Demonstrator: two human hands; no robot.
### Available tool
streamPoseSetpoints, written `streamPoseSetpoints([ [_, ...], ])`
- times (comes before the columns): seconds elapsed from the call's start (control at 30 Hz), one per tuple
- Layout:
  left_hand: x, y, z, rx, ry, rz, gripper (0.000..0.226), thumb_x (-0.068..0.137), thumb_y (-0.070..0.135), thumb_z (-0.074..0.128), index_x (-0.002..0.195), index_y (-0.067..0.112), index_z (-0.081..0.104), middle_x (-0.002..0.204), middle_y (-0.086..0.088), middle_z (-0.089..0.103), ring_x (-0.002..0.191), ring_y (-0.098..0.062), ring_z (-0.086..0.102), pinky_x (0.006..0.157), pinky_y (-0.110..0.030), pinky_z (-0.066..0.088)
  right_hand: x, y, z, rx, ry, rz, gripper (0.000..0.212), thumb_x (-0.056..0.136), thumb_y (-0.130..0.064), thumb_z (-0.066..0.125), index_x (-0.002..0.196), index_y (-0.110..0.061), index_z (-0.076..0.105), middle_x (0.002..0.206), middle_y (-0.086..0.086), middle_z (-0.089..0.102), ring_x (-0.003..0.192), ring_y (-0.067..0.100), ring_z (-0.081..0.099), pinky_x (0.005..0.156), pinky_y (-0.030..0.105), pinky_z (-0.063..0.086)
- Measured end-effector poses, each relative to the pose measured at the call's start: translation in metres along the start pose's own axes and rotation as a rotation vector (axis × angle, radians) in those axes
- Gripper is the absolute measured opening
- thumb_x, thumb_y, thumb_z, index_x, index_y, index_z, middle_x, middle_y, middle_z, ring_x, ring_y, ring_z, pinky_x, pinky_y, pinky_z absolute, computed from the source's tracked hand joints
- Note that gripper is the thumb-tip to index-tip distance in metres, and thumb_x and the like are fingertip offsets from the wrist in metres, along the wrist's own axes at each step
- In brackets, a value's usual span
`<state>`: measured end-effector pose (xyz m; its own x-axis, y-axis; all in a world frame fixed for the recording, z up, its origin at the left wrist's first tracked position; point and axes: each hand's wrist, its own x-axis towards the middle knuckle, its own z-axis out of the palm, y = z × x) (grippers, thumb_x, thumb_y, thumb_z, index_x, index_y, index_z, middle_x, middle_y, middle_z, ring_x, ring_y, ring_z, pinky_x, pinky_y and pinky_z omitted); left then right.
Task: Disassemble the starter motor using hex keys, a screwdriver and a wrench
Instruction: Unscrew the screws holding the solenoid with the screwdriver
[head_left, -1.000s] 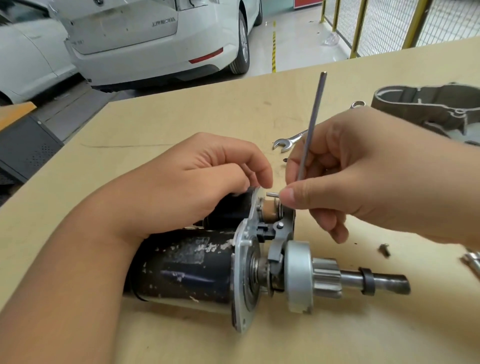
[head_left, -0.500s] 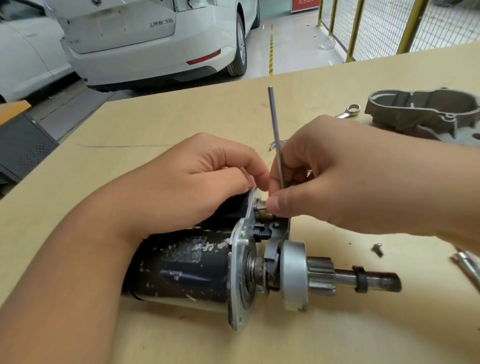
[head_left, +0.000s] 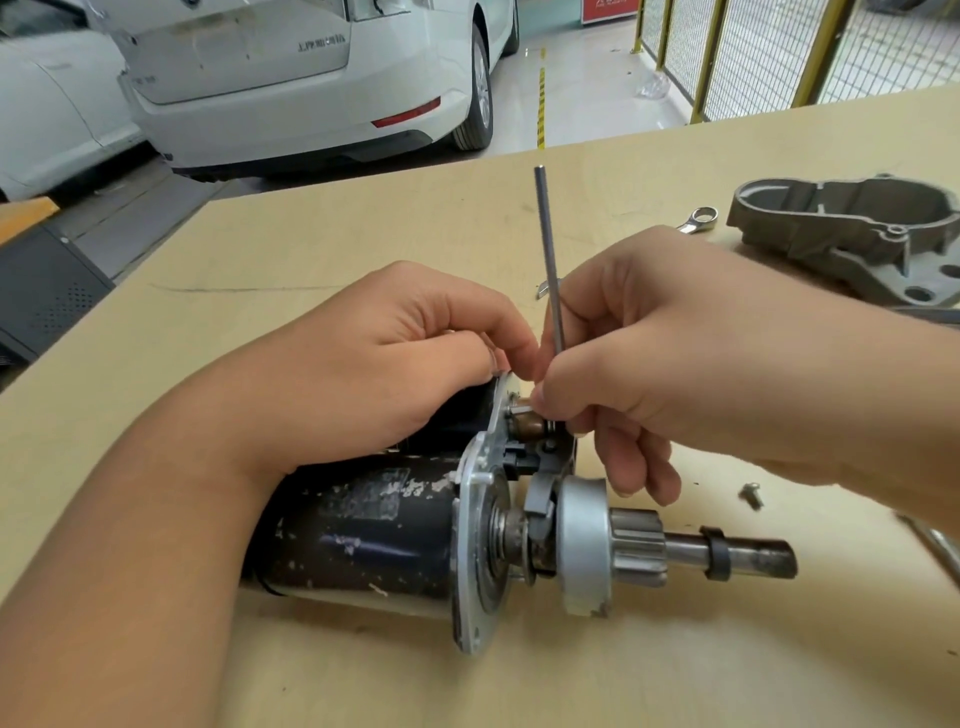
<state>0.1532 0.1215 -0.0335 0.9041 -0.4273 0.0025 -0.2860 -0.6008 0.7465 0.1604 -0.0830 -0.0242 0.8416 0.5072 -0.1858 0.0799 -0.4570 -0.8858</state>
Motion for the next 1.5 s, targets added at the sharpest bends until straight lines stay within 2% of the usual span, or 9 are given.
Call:
streamPoseSetpoints([
  [0.17, 0.0, 0.002, 0.0, -0.002, -0.009, 0.003, 0.031, 0.09, 0.021, 0.052, 0.099, 0.03, 0.08, 0.074, -0.031, 0.059, 0.064, -0.045, 0.049, 0.047, -0.043, 0.038, 0.002, 0.0, -0.002, 0.103, -0.041, 0.003, 0.016, 0.08, 0.011, 0.068, 0.074, -0.002, 0.061, 0.052, 0.016, 0.058, 0.032, 0.025, 0.051, 0.038, 0.025, 0.043],
  [0.4, 0.0, 0.003, 0.001, 0.015, -0.008, 0.015, 0.032, 0.09, 0.019, 0.052, 0.098, 0.032, 0.08, 0.077, -0.031, 0.06, 0.067, -0.048, 0.05, 0.047, -0.045, 0.037, 0.008, -0.001, -0.005, 0.092, -0.1, 0.02, 0.017, 0.078, 0.013, 0.069, 0.074, -0.002, 0.062, 0.052, 0.017, 0.058, 0.03, 0.02, 0.044, 0.038, 0.022, 0.039],
  [0.53, 0.0, 0.001, 0.001, 0.019, 0.003, 0.021, 0.032, 0.09, 0.018, 0.053, 0.099, 0.03, 0.08, 0.081, -0.021, 0.067, 0.074, -0.044, 0.056, 0.058, -0.047, 0.044, 0.007, 0.0, -0.009, 0.129, -0.152, -0.005, 0.019, 0.081, 0.013, 0.07, 0.075, -0.003, 0.062, 0.055, 0.018, 0.059, 0.032, 0.019, 0.046, 0.039, 0.022, 0.04],
  [0.6, 0.0, 0.001, 0.001, 0.018, 0.007, 0.019, 0.032, 0.09, 0.017, 0.052, 0.097, 0.03, 0.081, 0.079, -0.014, 0.069, 0.072, -0.037, 0.058, 0.057, -0.041, 0.046, 0.007, 0.0, -0.009, 0.128, -0.162, -0.014, 0.019, 0.081, 0.013, 0.07, 0.075, -0.003, 0.062, 0.055, 0.019, 0.058, 0.032, 0.019, 0.045, 0.039, 0.022, 0.039],
  [0.7, 0.0, 0.0, 0.0, 0.024, 0.007, 0.018, 0.033, 0.09, 0.016, 0.052, 0.092, 0.033, 0.08, 0.076, 0.001, 0.07, 0.065, -0.013, 0.057, 0.056, -0.022, 0.045, 0.008, 0.0, -0.009, 0.098, -0.169, -0.029, 0.019, 0.081, 0.013, 0.07, 0.074, -0.002, 0.061, 0.054, 0.019, 0.057, 0.031, 0.018, 0.044, 0.038, 0.021, 0.038],
  [0.8, 0.0, 0.0, 0.001, 0.027, 0.007, 0.015, 0.033, 0.09, 0.015, 0.052, 0.092, 0.033, 0.08, 0.08, 0.006, 0.072, 0.069, -0.003, 0.06, 0.062, -0.015, 0.046, 0.008, 0.0, -0.009, 0.09, -0.161, -0.026, 0.02, 0.082, 0.013, 0.069, 0.073, -0.003, 0.061, 0.054, 0.018, 0.058, 0.031, 0.018, 0.044, 0.037, 0.021, 0.038],
  [1.1, -0.001, 0.002, 0.001, -0.009, -0.001, 0.006, 0.035, 0.091, 0.009, 0.05, 0.092, 0.027, 0.08, 0.075, 0.012, 0.073, 0.062, 0.007, 0.06, 0.057, -0.006, 0.044, 0.003, 0.0, -0.009, -0.067, -0.117, -0.147, 0.017, 0.085, 0.005, 0.071, 0.075, -0.004, 0.061, 0.055, 0.023, 0.061, 0.033, 0.022, 0.049, 0.037, 0.024, 0.041],
  [1.23, -0.002, 0.003, 0.001, -0.011, -0.009, 0.018, 0.034, 0.092, 0.007, 0.05, 0.091, 0.023, 0.079, 0.068, 0.017, 0.067, 0.059, 0.005, 0.057, 0.055, -0.006, 0.042, 0.003, 0.001, -0.011, -0.128, -0.118, -0.195, 0.017, 0.086, 0.002, 0.069, 0.075, -0.007, 0.06, 0.044, 0.014, 0.057, 0.032, 0.023, 0.048, 0.037, 0.027, 0.042],
  [1.5, -0.002, 0.006, 0.002, 0.013, 0.006, -0.006, 0.034, 0.09, 0.01, 0.05, 0.094, 0.026, 0.079, 0.071, 0.015, 0.069, 0.061, 0.005, 0.058, 0.056, -0.007, 0.043, 0.008, 0.01, -0.01, 0.039, -0.142, -0.184, 0.014, 0.083, 0.008, 0.07, 0.077, 0.0, 0.06, 0.058, 0.023, 0.06, 0.035, 0.022, 0.047, 0.038, 0.023, 0.04],
])
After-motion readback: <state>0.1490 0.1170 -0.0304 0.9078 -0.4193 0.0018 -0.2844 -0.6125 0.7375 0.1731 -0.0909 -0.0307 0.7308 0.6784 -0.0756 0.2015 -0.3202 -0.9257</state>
